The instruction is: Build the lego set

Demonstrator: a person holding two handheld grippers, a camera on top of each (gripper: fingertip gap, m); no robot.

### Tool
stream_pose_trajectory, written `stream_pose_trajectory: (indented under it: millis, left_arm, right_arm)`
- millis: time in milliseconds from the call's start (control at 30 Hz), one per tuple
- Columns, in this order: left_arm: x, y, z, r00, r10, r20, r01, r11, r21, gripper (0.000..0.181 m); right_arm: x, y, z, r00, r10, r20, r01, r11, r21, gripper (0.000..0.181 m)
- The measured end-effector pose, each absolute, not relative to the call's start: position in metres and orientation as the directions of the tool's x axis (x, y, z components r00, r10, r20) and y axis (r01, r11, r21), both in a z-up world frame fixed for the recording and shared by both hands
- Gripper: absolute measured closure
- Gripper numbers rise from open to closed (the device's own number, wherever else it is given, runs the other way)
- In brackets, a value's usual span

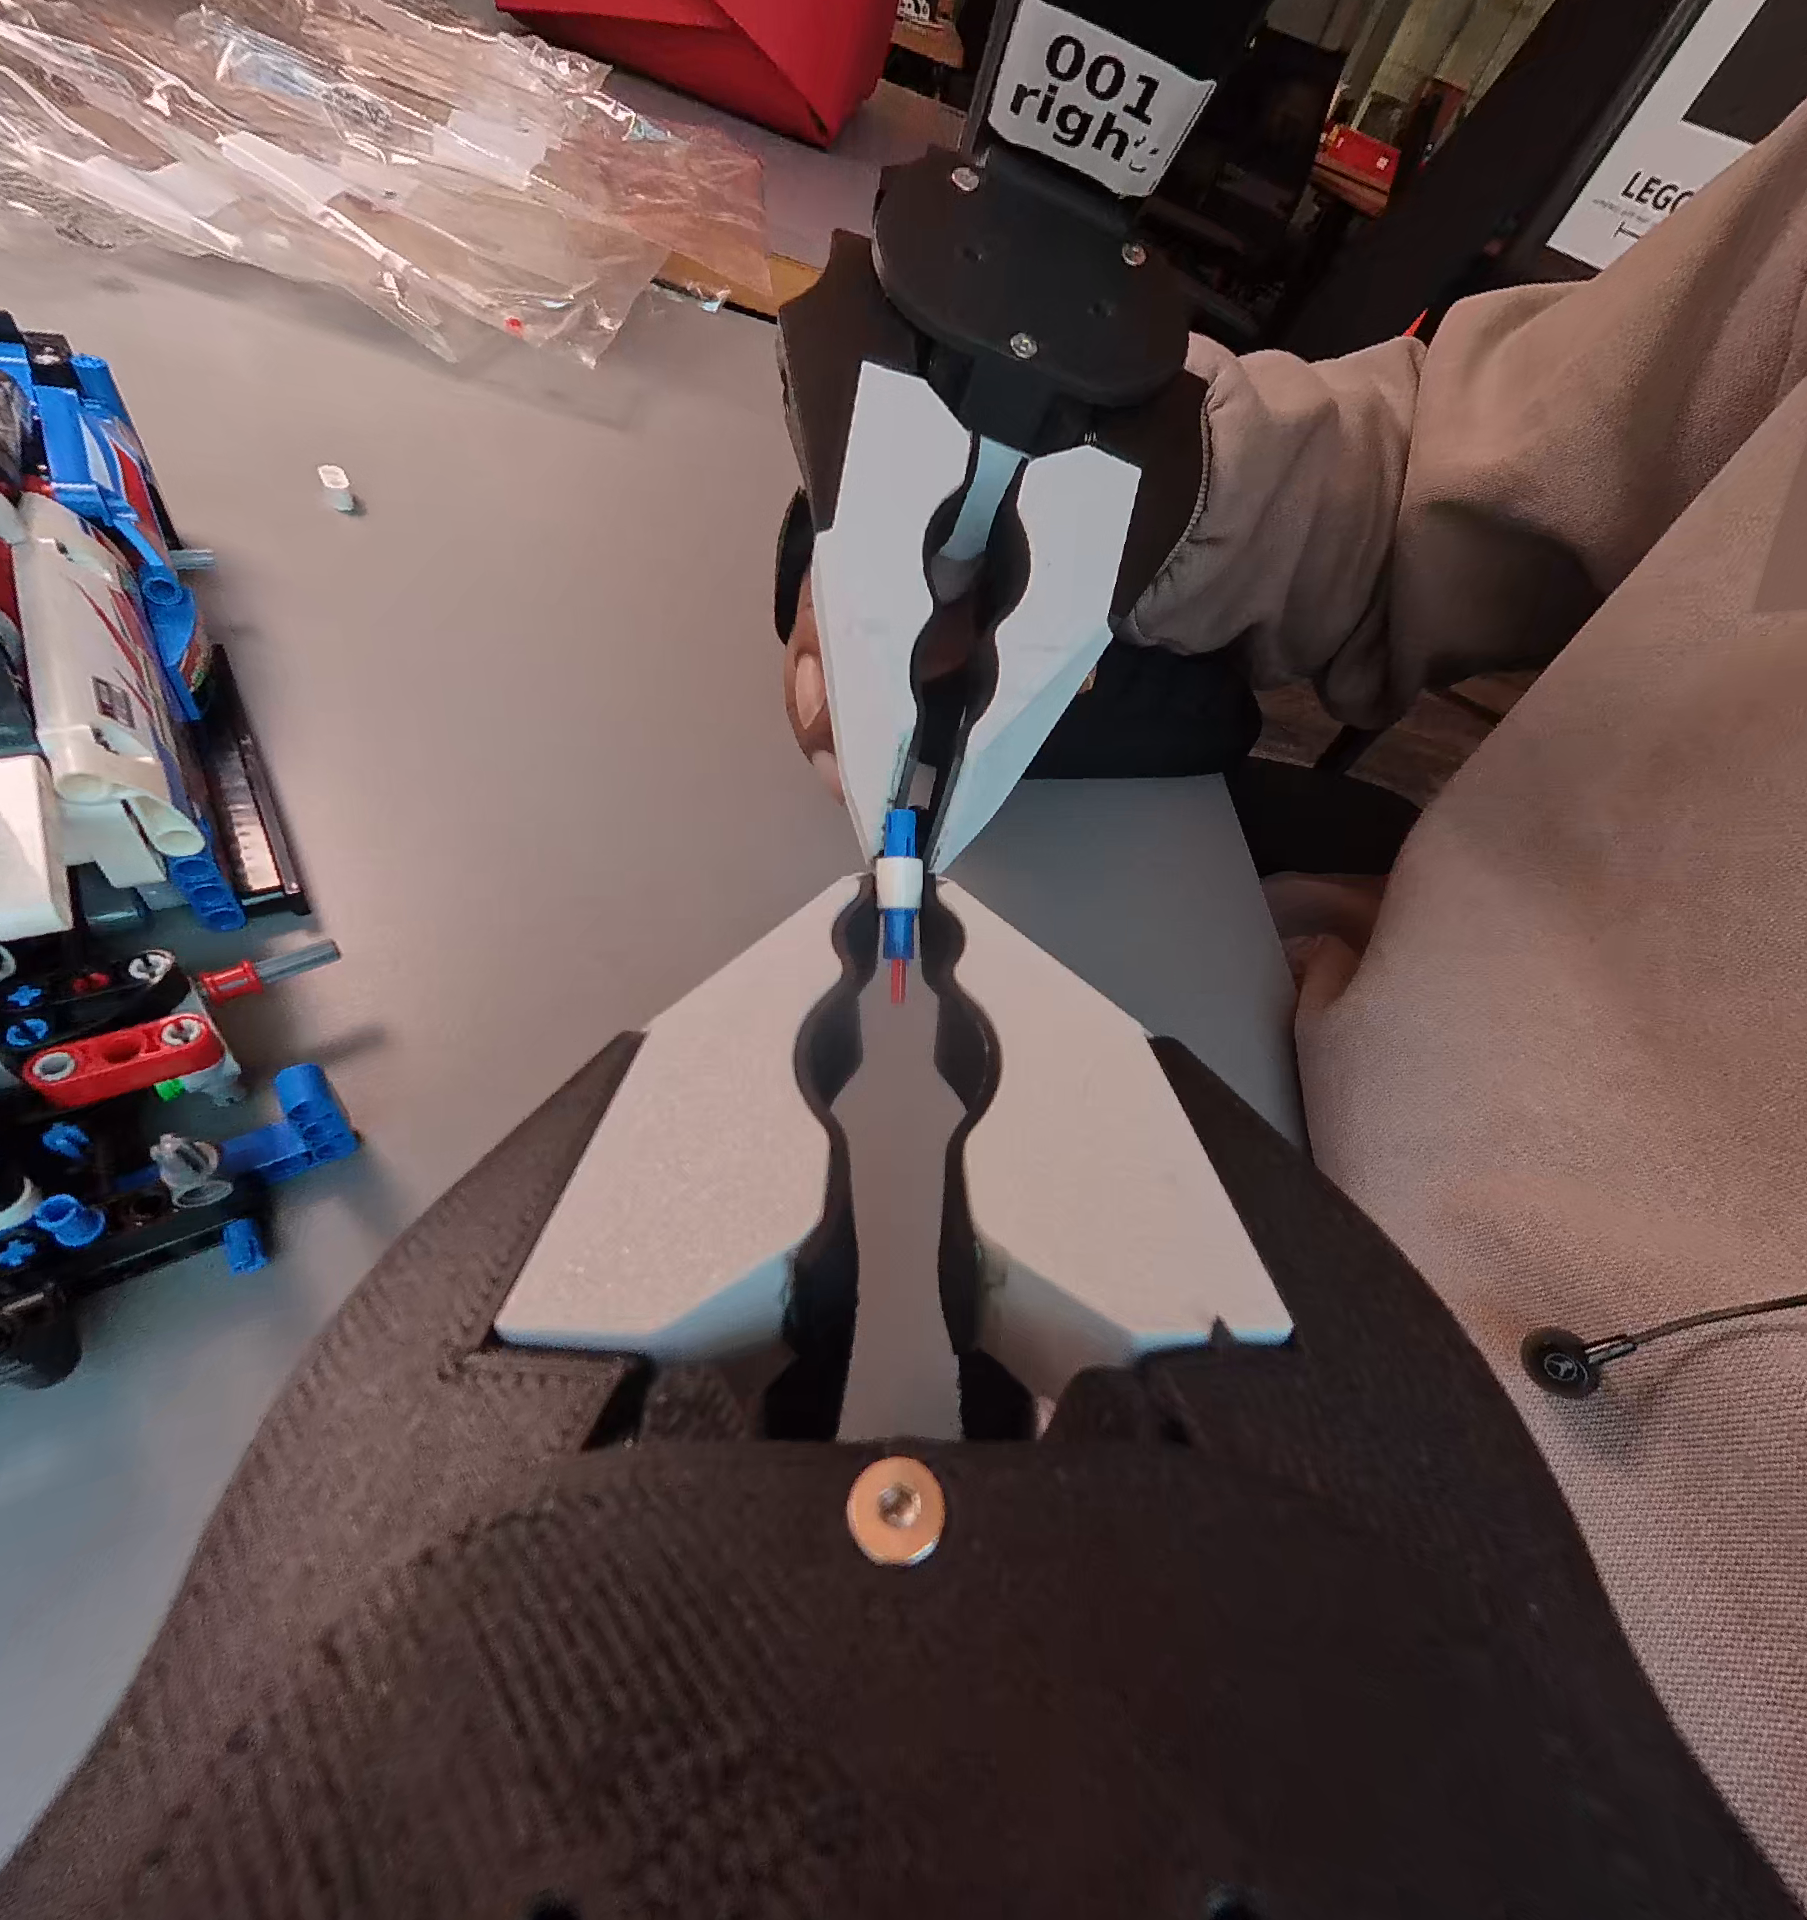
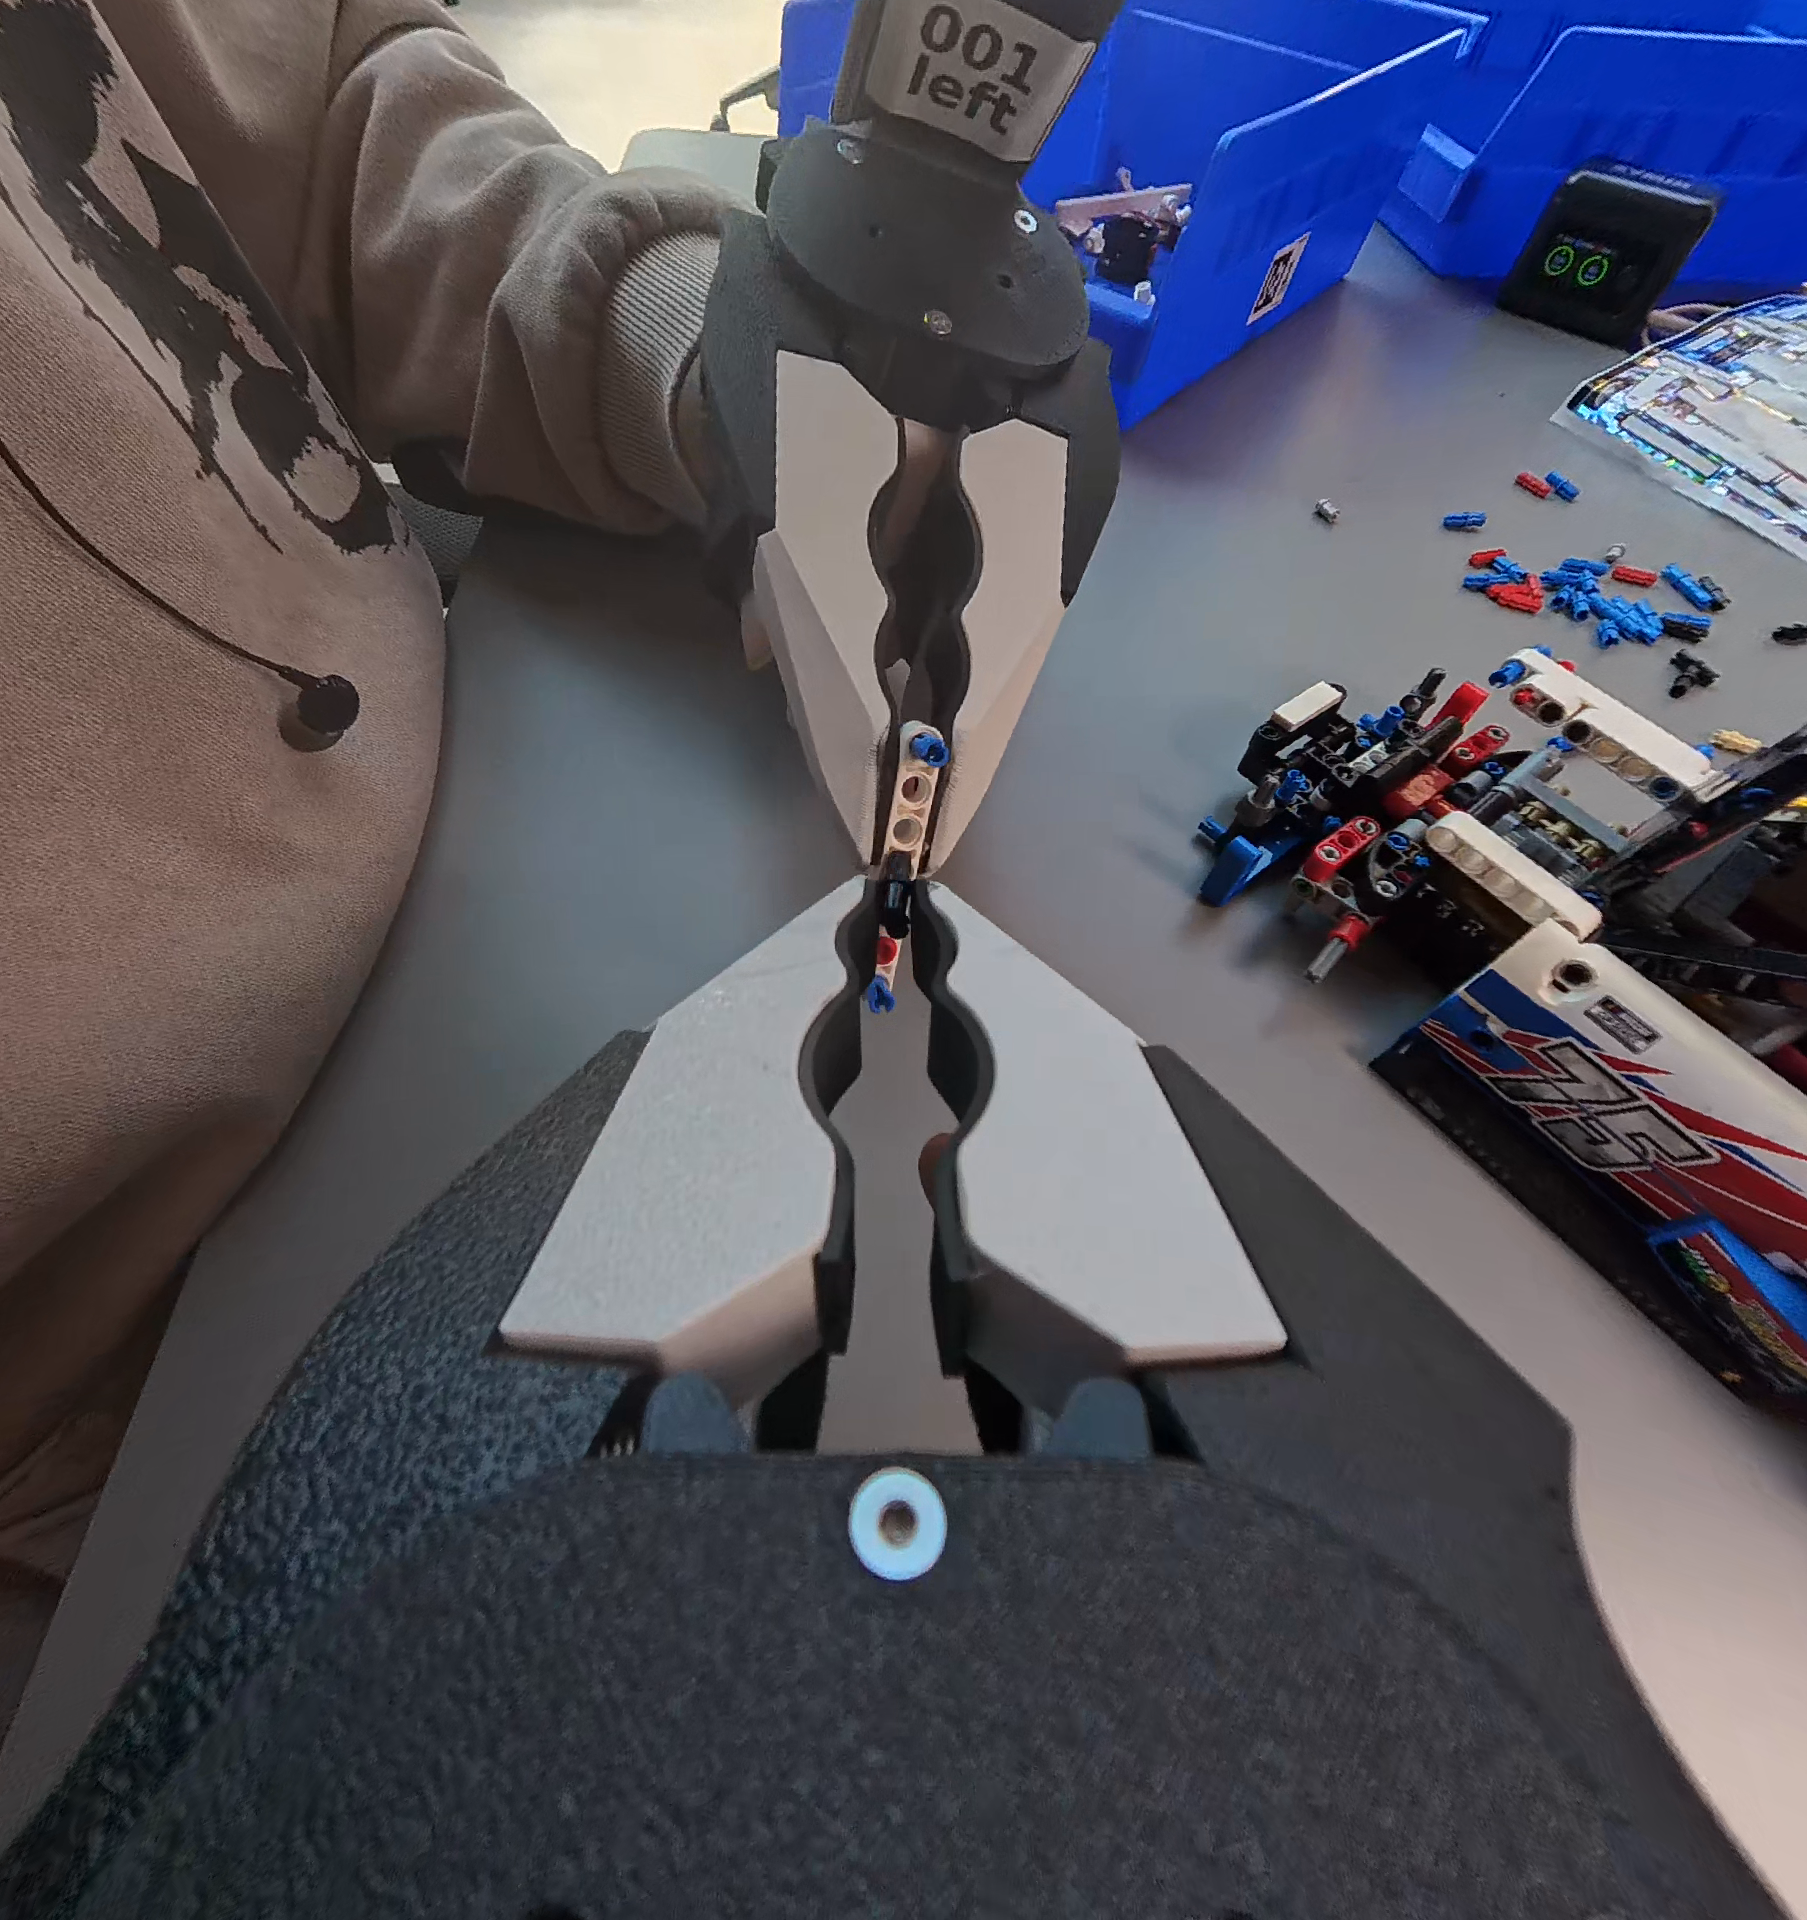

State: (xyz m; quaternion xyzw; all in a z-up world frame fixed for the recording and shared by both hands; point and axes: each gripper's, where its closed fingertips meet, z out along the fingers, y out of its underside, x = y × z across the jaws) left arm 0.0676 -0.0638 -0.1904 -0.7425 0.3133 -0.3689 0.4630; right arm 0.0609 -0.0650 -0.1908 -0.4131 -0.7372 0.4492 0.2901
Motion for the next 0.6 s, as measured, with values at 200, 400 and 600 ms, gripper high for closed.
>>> stream_pose_trajectory:
  millis: [200,400,600]
  left_arm:
    - [0.068,-0.067,-0.197,0.528,-0.820,0.222,-0.185,-0.366,-0.912,0.176]
    - [0.069,-0.069,-0.203,0.535,-0.831,0.150,-0.266,-0.334,-0.904,0.176]
    - [0.068,-0.070,-0.213,0.553,-0.833,-0.019,-0.413,-0.255,-0.874,0.175]
  right_arm:
    - [0.065,-0.067,-0.199,-0.533,0.845,0.035,0.444,0.315,-0.839,0.178]
    - [0.064,-0.070,-0.207,-0.584,0.812,0.000,0.529,0.381,-0.758,0.178]
    - [0.063,-0.071,-0.219,-0.573,0.819,-0.020,0.616,0.415,-0.669,0.179]
